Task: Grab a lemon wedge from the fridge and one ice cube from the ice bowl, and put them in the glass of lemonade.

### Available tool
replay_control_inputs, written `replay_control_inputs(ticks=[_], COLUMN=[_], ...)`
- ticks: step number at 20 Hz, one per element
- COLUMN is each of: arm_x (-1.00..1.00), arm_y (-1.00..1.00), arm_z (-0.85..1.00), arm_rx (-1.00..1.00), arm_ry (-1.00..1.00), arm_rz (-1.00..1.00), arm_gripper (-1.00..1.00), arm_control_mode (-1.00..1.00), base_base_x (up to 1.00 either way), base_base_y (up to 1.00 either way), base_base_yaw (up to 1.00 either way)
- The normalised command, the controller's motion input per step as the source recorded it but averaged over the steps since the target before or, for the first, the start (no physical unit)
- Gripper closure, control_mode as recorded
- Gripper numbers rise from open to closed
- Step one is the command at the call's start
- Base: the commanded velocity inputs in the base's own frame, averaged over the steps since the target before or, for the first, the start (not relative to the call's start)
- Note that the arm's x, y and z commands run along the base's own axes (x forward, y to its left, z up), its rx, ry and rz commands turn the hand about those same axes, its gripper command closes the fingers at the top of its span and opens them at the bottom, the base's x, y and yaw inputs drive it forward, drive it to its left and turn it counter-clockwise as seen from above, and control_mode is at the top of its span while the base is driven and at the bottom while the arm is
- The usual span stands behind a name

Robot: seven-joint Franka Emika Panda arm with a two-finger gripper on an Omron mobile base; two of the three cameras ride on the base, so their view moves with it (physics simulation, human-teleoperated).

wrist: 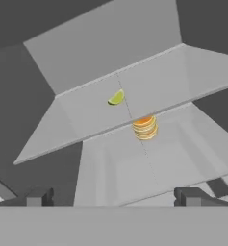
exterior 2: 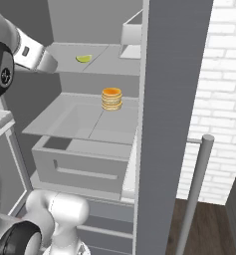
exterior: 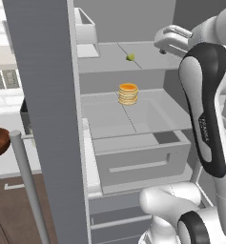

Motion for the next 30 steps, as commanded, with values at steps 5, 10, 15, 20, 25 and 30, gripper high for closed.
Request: replay_control_inputs(ticks=[5,10,15,20,25,30], arm_x=[0.6,0.66,0.9,0.8,0.51,0.11], arm_y=[0.07,0.0,0.02,0.07,0.1,0.0], arm_z=[-0.38,-0.21,-0.11,0.02,-0.03,-0.44], arm_rx=[0.0,-0.04,-0.14,-0.18,-0.16,-0.01], arm_ry=[-0.03,-0.05,0.02,0.12,0.15,-0.02], arm_rz=[0.05,0.0,0.0,0.0,0.03,0.05], arm_gripper=[-1.0,-1.0,-1.0,-1.0,-1.0,-1.0], arm_control_mode=[-1.0,-1.0,-1.0,-1.0,-1.0,-1.0], base_base_x=[0.0,0.0,0.0,0.0,0.0,0.0], base_base_y=[0.0,0.0,0.0,0.0,0.0,0.0], base_base_yaw=[0.0,0.0,0.0,0.0,0.0,0.0])
